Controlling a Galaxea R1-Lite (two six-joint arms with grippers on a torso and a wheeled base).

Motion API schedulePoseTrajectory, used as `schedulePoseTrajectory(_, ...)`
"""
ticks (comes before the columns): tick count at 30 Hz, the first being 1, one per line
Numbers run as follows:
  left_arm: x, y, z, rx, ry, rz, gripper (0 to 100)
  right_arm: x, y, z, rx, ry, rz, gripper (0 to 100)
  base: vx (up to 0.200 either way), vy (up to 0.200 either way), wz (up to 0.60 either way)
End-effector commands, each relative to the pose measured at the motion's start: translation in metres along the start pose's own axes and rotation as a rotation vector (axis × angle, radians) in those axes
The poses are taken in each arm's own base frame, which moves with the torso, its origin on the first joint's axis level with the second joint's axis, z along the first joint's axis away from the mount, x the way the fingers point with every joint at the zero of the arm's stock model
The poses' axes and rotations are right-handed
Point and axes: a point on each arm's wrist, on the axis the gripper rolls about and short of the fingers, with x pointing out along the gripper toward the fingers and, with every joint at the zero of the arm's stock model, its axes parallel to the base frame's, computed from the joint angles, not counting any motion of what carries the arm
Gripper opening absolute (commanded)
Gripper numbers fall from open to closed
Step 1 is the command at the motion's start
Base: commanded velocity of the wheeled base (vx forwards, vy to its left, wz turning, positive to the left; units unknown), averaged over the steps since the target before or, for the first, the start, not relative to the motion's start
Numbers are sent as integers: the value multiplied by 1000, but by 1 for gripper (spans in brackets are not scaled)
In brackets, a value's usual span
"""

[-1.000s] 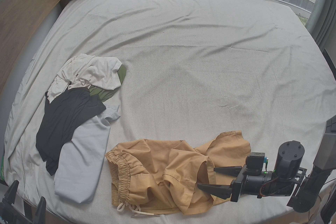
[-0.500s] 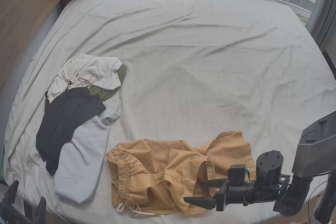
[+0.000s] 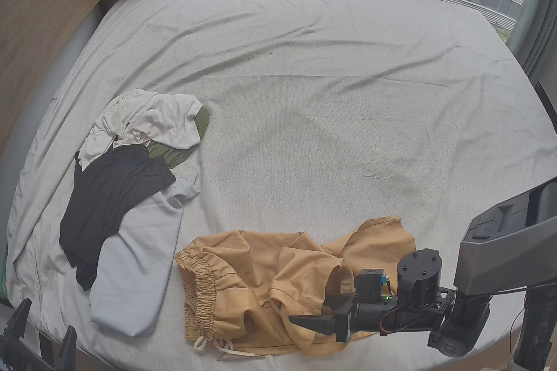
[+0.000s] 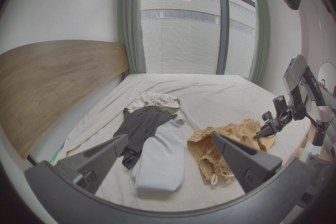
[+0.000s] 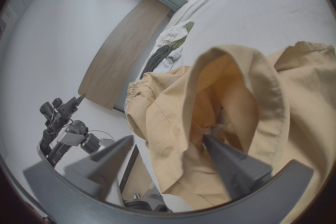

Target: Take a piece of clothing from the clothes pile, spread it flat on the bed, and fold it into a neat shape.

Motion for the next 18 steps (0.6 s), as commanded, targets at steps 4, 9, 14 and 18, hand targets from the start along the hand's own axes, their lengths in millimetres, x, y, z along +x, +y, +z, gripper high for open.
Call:
schedulePoseTrajectory(4,0,0,-5,0,1,0,100,-11,9,9,25,-33,16,0,0,0,0)
schedulePoseTrajectory(9,0,0,-5,0,1,0,100,-29,20,26,34,-106,36,0,0,0,0)
schedulePoseTrajectory(14,0,0,-5,0,1,0,100,-41,22,33,56,-143,33,0,0,0,0)
schedulePoseTrajectory(18,0,0,-5,0,1,0,100,-42,18,37,60,-158,23,0,0,0,0)
